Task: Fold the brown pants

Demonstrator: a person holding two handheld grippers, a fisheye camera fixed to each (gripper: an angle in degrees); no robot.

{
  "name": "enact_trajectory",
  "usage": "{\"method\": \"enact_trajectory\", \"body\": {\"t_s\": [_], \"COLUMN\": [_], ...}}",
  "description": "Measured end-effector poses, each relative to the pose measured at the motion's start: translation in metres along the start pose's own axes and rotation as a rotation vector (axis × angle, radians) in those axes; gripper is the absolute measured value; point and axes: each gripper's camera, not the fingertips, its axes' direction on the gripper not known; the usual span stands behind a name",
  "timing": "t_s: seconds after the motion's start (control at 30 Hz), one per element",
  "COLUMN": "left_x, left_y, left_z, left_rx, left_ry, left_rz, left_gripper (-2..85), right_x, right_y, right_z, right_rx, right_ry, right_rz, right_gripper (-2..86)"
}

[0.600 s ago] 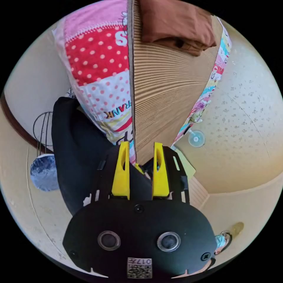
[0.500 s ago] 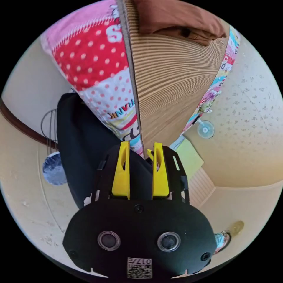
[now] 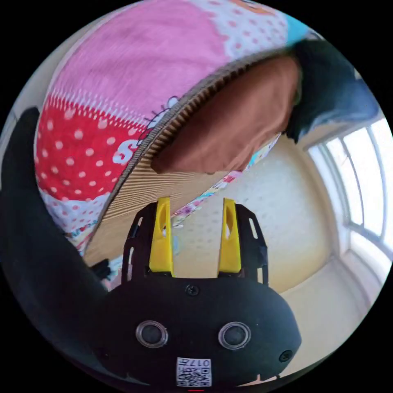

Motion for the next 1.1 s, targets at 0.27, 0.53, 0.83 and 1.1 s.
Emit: {"method": "enact_trajectory", "body": {"t_s": [0.27,0.53,0.83,1.1], "left_x": [-0.051,0.053,0.203,0.000], "left_y": [0.023,0.043,0.286,0.495], "left_z": [0.033,0.090,0.239,0.354], "left_rx": [0.315,-0.027,-1.049,-1.859], "left_ry": [0.676,0.965,0.220,-0.647], "left_rz": [-0.129,0.297,1.067,1.035], "left_gripper": [13.1,0.1,0.1,6.5], "right_x": [0.119,0.127,0.055,0.047], "right_y": [0.078,0.070,-0.013,-0.046], "right_z": [-0.057,-0.059,-0.030,0.003], "right_rx": [0.340,0.491,0.277,0.137], "right_ry": [-0.279,-0.592,-0.757,-0.768], "right_rz": [0.347,0.282,-0.093,-0.148], "right_gripper": [0.5,0.4,0.4,0.3]}}
